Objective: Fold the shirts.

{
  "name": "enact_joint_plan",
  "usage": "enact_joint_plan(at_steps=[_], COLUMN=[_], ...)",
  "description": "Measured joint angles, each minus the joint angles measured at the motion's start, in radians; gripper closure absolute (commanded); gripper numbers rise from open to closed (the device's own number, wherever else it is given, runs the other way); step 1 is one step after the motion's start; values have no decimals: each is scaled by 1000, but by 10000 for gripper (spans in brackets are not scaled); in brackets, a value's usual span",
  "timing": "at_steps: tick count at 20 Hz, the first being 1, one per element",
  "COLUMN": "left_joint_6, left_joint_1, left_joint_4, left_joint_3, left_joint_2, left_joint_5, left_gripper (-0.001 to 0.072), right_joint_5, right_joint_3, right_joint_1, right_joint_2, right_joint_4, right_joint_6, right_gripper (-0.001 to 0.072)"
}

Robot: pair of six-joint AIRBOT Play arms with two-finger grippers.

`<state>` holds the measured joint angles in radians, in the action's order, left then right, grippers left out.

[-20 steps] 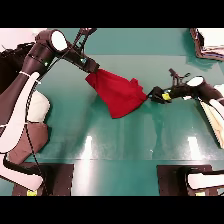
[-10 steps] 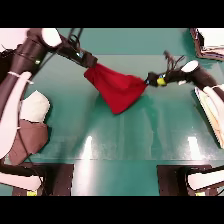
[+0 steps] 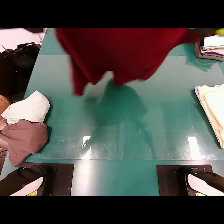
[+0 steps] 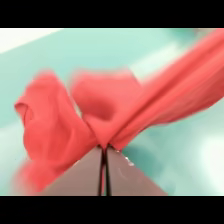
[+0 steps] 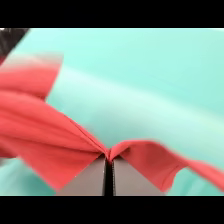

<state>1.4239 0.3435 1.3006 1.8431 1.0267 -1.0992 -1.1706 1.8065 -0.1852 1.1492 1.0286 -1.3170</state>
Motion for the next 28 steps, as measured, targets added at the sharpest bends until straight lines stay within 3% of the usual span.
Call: enact_joint_plan(at_steps=[6, 10, 15, 20, 25, 26, 27, 28], left_joint_6=[38, 44, 45, 27, 13, 11, 11, 11], left_joint_1=[0, 0, -1, 0, -2, -2, -2, -5], left_joint_4=[-17, -20, -80, -124, -135, -135, -131, -124], left_joint_3=[-9, -66, -288, -512, -559, -559, -555, -549], left_joint_2=[-112, -24, 156, 335, 427, 434, 439, 443], left_joint_5=[-12, -99, -190, -56, 183, 230, 267, 292], left_gripper=[688, 688, 687, 687, 685, 521, 257, 208], right_joint_5=[-50, -90, -138, -68, 43, 58, 66, 72], right_joint_3=[63, -40, -228, -333, -301, -277, -249, -216], right_joint_1=[3, 4, -18, -13, 20, 25, 28, 32], right_joint_2=[-154, -130, 26, 198, 289, 307, 328, 352], right_joint_4=[114, 146, 159, 153, 146, 145, 148, 154], right_joint_6=[-65, -139, -174, -181, -181, -181, -181, -181], right_gripper=[697, 697, 697, 697, 696, 695, 695, 693])
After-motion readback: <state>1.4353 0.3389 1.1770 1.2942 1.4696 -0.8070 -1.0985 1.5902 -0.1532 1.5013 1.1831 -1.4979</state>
